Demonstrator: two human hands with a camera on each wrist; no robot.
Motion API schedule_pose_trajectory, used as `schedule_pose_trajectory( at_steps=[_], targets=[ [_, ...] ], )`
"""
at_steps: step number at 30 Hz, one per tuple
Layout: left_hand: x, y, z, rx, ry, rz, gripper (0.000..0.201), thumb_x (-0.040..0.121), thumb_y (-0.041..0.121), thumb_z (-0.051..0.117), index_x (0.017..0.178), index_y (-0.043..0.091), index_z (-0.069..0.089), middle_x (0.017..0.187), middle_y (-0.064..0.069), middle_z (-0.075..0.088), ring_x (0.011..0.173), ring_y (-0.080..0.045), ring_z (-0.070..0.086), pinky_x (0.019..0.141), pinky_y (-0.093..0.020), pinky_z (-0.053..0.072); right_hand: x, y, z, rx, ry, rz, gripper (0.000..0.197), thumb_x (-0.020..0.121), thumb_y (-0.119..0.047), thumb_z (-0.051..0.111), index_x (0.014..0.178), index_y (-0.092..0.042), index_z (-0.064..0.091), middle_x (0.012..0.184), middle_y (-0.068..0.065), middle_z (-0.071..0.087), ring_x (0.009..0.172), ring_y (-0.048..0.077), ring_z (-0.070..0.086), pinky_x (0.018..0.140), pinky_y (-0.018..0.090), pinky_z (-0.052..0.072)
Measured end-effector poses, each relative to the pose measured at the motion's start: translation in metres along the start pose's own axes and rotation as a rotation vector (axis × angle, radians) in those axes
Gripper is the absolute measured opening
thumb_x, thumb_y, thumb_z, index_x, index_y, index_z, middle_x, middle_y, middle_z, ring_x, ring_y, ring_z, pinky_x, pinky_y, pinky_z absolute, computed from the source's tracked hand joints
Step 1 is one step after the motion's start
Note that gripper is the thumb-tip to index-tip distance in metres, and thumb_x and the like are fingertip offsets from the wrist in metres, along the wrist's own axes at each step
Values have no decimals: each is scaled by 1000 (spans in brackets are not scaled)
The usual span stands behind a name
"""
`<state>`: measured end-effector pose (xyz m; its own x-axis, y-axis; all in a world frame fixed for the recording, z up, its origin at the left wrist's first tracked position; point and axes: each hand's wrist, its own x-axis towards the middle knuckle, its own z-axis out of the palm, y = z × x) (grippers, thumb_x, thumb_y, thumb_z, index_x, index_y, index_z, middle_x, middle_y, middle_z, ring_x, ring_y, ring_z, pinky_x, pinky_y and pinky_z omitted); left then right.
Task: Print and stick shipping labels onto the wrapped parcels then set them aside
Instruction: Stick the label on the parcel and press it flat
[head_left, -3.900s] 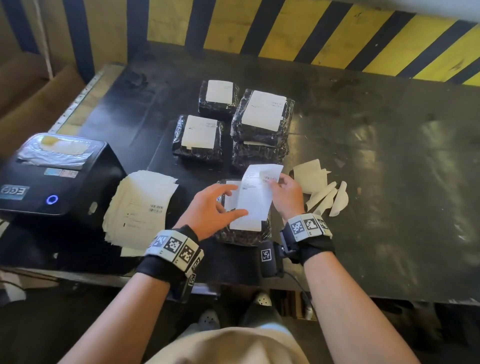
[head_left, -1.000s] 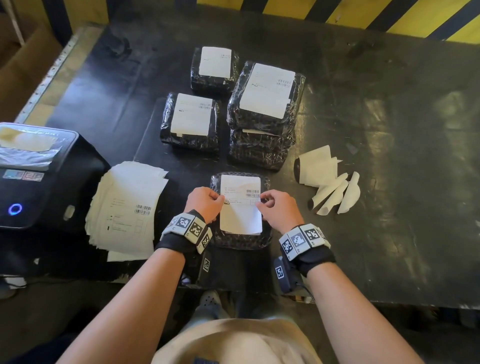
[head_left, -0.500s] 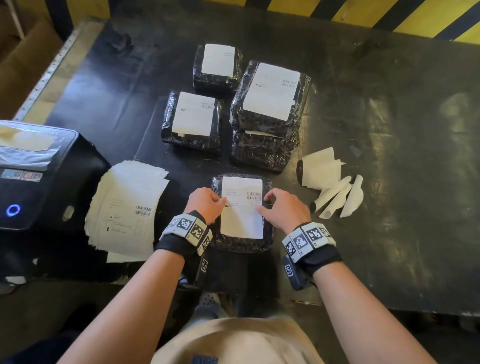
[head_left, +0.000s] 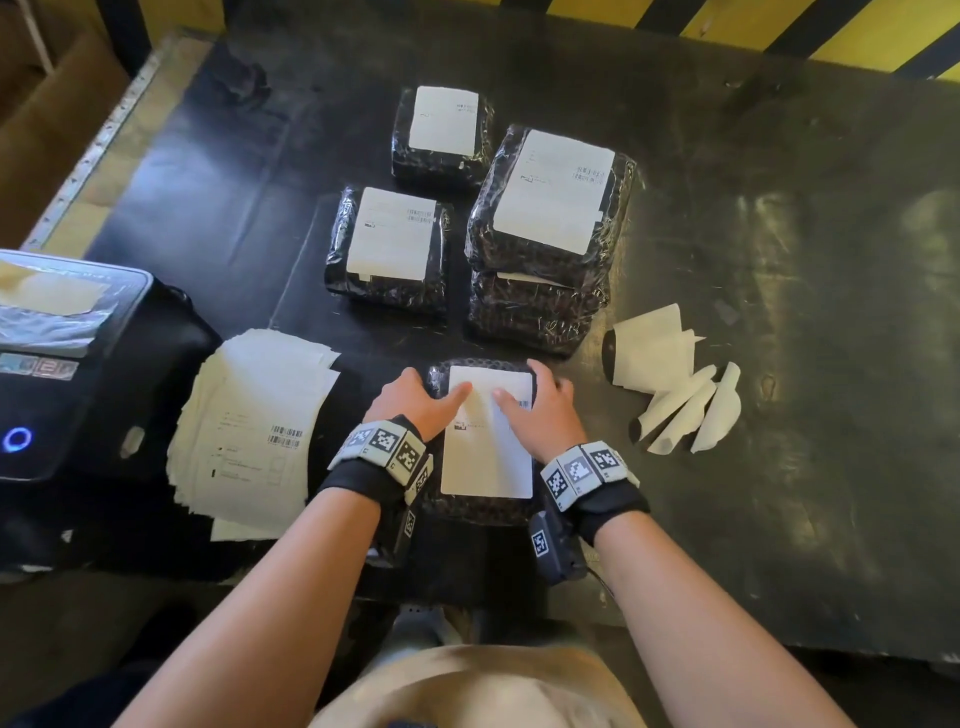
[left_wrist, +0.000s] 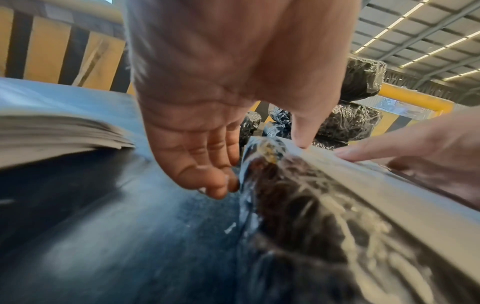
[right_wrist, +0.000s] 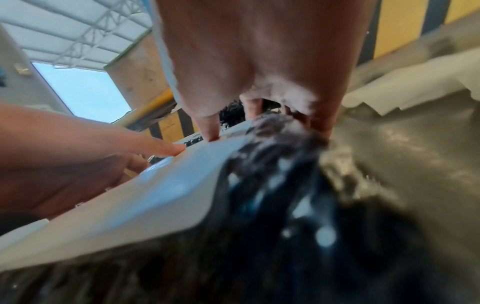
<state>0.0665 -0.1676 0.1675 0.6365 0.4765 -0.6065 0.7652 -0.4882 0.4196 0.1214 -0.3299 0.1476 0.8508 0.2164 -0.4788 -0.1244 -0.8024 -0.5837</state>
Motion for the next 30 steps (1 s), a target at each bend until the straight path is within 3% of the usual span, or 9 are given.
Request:
schedule_pose_trajectory(
  at_steps=[4, 7, 11, 14, 18, 22, 26, 30],
  targets=[
    [4, 9, 4, -19, -31, -42, 84, 78, 75, 49, 136, 15, 43, 125, -6, 58, 96, -20, 60, 75, -34, 49, 7, 0, 1, 75, 31, 61, 67, 85, -58, 59, 141, -34, 32, 145, 5, 32, 124, 26, 47, 97, 38, 44],
    [7, 10, 5, -39, -50, -43, 85, 79, 74, 49, 139, 16, 39, 131, -7, 56, 107, -23, 60, 81, -36, 50, 12, 1, 2, 144, 59, 45, 53, 86, -52, 62, 130, -31, 42, 135, 2, 40, 115, 20, 50, 94, 35, 45],
    [10, 9, 6, -92, -47, -36, 68, 87, 67, 45, 132, 17, 44, 118, -4, 60, 88, -16, 60, 71, -31, 49, 19, 5, -3, 201, 97, 22, 26, 93, -40, 56, 115, -28, 50, 124, 2, 50, 98, 12, 51, 85, 29, 43],
    [11, 11, 4, -60, -62, -75, 72, 86, 69, 41, 138, 18, 39, 128, -7, 57, 101, -23, 60, 85, -40, 51, 24, 5, -4, 193, 84, 51, 18, 93, -41, 54, 107, -31, 48, 121, 3, 49, 100, 17, 55, 89, 34, 47],
    [10, 19, 5, 5, -86, -86, 96, 79, 78, 43, 150, 17, 21, 148, -10, 41, 125, -30, 51, 94, -43, 45, 27, -2, 0, 167, 53, 92, 34, 88, -52, 57, 110, -31, 42, 115, 0, 40, 104, 18, 47, 92, 34, 43],
    [12, 19, 7, -5, -86, -91, 95, 81, 76, 44, 151, 18, 17, 150, -8, 39, 126, -29, 50, 91, -41, 46, 30, -4, 1, 212, 84, 101, 27, 90, -45, 57, 106, -28, 45, 115, 0, 43, 105, 19, 50, 94, 35, 43],
    [16, 17, 5, -55, -88, -96, 84, 86, 70, 41, 150, 19, 23, 145, -8, 45, 119, -26, 54, 79, -37, 44, 33, 0, -3, 243, 102, 71, 17, 95, -36, 52, 104, -22, 53, 117, 4, 53, 87, 13, 55, 80, 29, 40],
    [18, 20, 2, -26, -110, -116, 82, 88, 69, 39, 148, 17, 25, 147, -10, 42, 123, -29, 52, 90, -42, 45, 33, 1, 0, 263, 101, 89, 15, 96, -38, 50, 104, -25, 50, 121, 6, 50, 100, 19, 54, 89, 36, 45]
  ],
)
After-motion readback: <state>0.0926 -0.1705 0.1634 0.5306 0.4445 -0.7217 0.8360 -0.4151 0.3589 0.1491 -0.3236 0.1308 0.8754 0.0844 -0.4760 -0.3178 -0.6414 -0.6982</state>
